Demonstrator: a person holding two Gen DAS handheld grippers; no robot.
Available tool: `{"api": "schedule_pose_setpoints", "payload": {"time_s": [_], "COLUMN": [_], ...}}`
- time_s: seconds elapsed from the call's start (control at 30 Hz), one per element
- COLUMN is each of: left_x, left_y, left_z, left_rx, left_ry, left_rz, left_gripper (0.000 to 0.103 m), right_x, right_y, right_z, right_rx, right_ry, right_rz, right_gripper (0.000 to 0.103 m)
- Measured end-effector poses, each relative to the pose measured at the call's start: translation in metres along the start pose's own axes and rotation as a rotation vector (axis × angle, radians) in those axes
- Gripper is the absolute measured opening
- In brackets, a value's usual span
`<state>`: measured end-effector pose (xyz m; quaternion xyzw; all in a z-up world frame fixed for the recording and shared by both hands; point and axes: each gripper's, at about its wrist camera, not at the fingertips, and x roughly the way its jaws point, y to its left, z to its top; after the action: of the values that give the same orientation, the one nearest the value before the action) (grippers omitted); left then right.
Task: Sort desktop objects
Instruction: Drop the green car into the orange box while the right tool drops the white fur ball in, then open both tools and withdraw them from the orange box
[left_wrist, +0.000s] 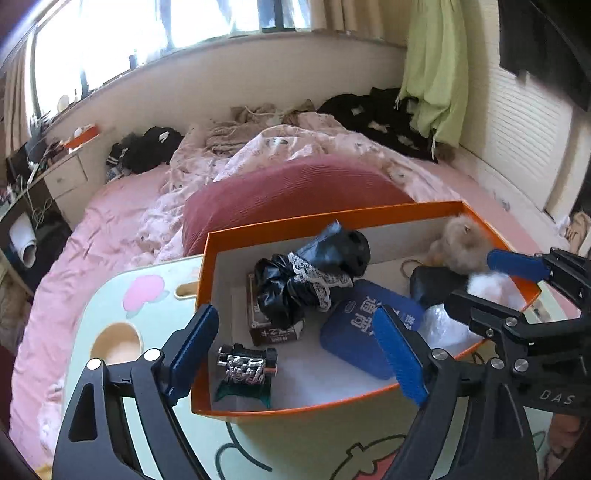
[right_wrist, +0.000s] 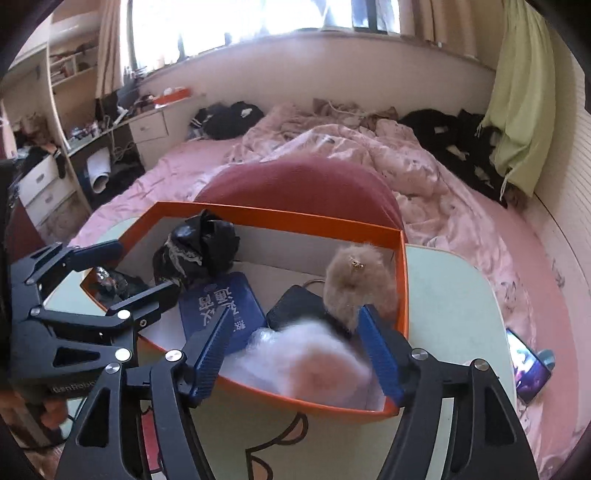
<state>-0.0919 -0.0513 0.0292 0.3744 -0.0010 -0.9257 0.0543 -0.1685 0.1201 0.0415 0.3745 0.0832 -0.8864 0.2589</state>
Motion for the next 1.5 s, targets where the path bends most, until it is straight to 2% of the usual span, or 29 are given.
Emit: {"api": "schedule_pose_setpoints", "payload": {"time_s": [0.17, 0.43, 0.53, 0.63, 0.77, 0.87, 1.1, 1.2, 1.27, 1.33, 1.37, 1.5], "left_x": [-0.008, -0.025, -0.032, -0.048, -0.073, -0.093, -0.074, -0.06, -0.051, -0.048, -0.045, -0.042], "left_y": [-0.002, -0.013, -0.011, -0.005, -0.006, -0.007, -0.031, -0.036, -0.034, -0.03, -0.027, -0.022], "left_z": [-0.009, -0.022, -0.026, -0.031, -0.036, -0.052, -0.094, -0.099, -0.099, -0.099, -0.1, -0.103], "left_rx": [0.01, 0.034, -0.004, -0.055, -0.01, 0.016, 0.128, 0.128, 0.107, 0.076, 0.054, 0.016], "left_ry": [0.006, -0.016, -0.035, -0.077, -0.091, -0.12, 0.037, 0.091, 0.124, 0.136, 0.143, 0.144], "left_rz": [-0.009, -0.039, -0.048, -0.1, -0.069, -0.058, -0.091, -0.085, -0.095, -0.101, -0.102, -0.102], "left_gripper": [0.086, 0.086, 0.086, 0.086, 0.086, 0.086, 0.086, 0.086, 0.087, 0.092, 0.102, 0.103], "right_x": [-0.007, -0.029, -0.033, -0.041, -0.067, -0.084, -0.071, -0.06, -0.057, -0.055, -0.053, -0.054], "right_y": [0.001, 0.007, 0.008, 0.006, 0.014, 0.018, 0.022, 0.02, 0.019, 0.015, 0.013, 0.01], "right_z": [-0.008, -0.028, -0.028, -0.032, -0.048, -0.067, -0.108, -0.118, -0.121, -0.123, -0.124, -0.127], "right_rx": [-0.011, 0.008, 0.014, 0.015, 0.015, 0.016, 0.016, 0.022, 0.017, 0.037, 0.039, 0.042], "right_ry": [0.026, -0.016, -0.024, -0.09, -0.17, -0.193, -0.064, -0.023, -0.025, -0.025, -0.023, -0.054], "right_rz": [0.008, -0.02, -0.014, -0.027, -0.021, -0.02, -0.039, -0.063, -0.1, -0.108, -0.12, -0.122], "right_gripper": [0.07, 0.07, 0.07, 0.07, 0.07, 0.076, 0.078, 0.079, 0.086, 0.101, 0.103, 0.103]}}
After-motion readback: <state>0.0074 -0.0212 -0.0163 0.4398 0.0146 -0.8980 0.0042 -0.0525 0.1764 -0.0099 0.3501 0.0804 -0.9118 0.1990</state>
